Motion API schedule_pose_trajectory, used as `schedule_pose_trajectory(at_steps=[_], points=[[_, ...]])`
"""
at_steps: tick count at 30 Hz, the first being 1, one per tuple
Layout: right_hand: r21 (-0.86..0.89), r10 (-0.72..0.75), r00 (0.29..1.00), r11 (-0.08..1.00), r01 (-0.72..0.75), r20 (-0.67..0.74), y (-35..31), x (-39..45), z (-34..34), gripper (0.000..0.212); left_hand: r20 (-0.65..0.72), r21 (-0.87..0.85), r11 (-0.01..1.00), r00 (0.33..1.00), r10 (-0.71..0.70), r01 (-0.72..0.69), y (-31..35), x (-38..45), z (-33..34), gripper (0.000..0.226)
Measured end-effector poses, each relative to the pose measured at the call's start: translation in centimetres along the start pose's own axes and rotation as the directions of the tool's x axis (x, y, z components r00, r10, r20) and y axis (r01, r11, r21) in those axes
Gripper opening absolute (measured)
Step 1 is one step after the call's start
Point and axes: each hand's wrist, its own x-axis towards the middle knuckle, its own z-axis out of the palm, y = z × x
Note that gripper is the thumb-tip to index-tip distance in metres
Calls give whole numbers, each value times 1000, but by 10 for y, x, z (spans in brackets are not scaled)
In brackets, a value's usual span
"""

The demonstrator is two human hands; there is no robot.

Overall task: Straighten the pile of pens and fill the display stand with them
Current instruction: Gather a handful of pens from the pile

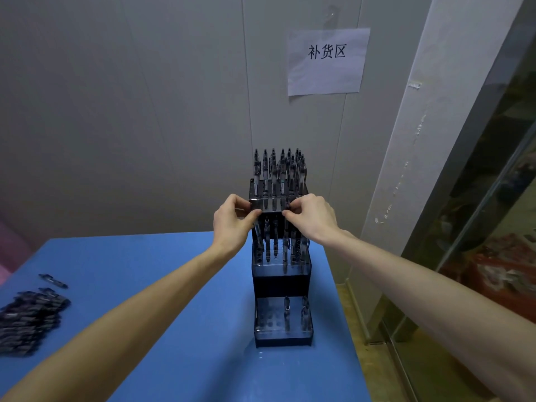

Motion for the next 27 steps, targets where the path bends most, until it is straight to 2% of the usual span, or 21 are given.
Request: schedule_pose_trajectory(at_steps=[7,16,21,27], points=[[-10,-9,999,1000,9,-43,-1,0,0,22,0,24,1000,1000,-7,7,-3,2,-1,23],[43,58,998,997,-57,-18,-1,-1,4,20,46,102,995,999,-28,23,-2,1,8,24],[-45,82,996,996,-81,40,-1,-1,8,22,40,185,983,999,-19,12,3,1,9,23],[-118,74,994,991,-65,75,-10,7,10,22,76,283,954,990,-122,96,-6,0,8,32]])
